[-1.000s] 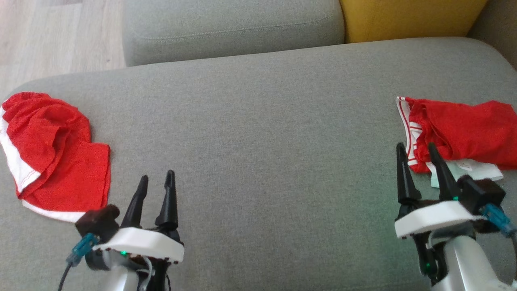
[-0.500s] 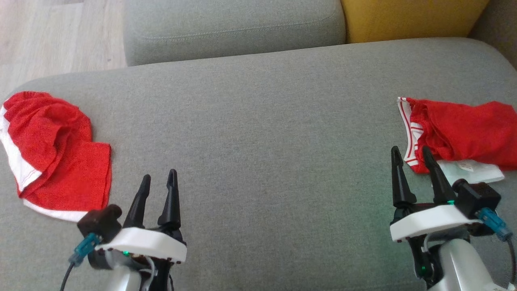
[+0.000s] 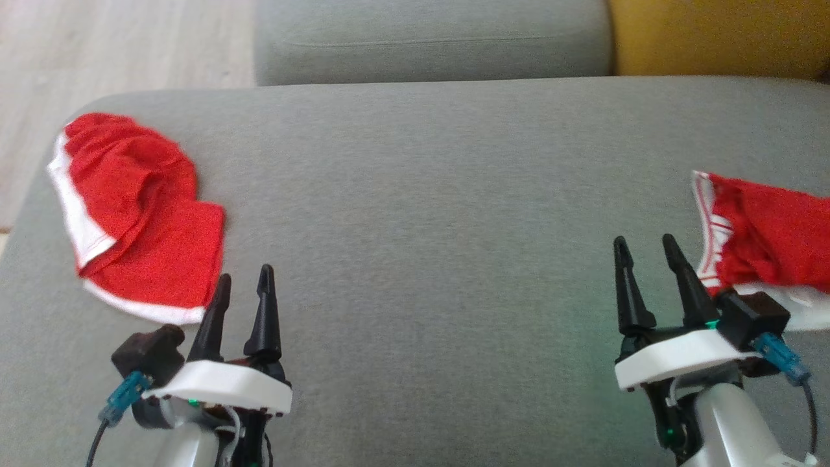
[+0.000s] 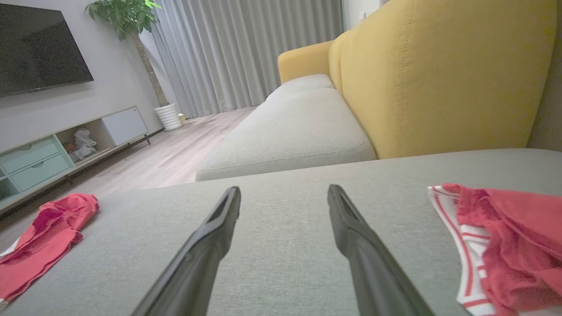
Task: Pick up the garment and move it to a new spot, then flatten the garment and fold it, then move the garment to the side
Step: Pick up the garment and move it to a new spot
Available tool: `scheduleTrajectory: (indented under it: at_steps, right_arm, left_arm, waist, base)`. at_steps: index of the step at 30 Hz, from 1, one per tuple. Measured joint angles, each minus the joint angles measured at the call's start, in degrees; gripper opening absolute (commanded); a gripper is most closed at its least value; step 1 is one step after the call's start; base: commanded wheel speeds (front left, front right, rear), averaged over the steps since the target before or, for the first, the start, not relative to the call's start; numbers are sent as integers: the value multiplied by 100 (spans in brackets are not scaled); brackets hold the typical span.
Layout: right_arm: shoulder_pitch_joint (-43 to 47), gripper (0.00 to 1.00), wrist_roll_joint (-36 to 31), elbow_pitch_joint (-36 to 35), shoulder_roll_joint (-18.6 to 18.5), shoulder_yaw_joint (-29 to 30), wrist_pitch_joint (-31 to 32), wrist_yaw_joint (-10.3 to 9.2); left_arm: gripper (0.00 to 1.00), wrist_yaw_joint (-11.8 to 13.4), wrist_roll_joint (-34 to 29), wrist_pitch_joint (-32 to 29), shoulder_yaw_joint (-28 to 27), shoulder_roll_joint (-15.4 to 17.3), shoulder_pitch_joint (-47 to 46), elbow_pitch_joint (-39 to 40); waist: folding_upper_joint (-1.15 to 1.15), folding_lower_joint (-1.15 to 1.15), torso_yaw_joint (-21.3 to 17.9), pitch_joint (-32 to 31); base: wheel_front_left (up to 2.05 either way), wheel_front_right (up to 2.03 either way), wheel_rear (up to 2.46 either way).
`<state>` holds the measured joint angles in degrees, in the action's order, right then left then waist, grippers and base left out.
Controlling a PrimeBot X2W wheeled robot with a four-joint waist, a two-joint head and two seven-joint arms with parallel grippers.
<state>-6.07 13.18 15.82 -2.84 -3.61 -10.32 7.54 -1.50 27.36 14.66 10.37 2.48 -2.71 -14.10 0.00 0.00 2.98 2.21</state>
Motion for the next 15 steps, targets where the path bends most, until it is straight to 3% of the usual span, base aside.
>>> scheduleTrajectory:
  at_steps: [15]
  right_arm:
    - [-2,100,137,14,1,-691,74,0]
  left_arm:
    - [100,55,-14,3,-171,1,19,143]
  waist:
    - [0,0,1406,-82]
  base:
    - [0,0,0]
